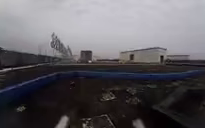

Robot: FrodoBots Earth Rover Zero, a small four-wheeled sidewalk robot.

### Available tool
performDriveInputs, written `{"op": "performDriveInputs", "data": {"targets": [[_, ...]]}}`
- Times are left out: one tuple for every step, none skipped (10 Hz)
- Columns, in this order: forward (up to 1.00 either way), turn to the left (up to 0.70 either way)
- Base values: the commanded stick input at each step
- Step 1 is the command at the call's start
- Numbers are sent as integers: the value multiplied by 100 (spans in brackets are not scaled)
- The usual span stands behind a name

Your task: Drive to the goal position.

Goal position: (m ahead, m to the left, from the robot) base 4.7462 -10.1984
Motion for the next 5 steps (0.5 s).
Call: {"op": "performDriveInputs", "data": {"targets": [[62,0],[62,0],[62,0],[62,0],[62,0]]}}
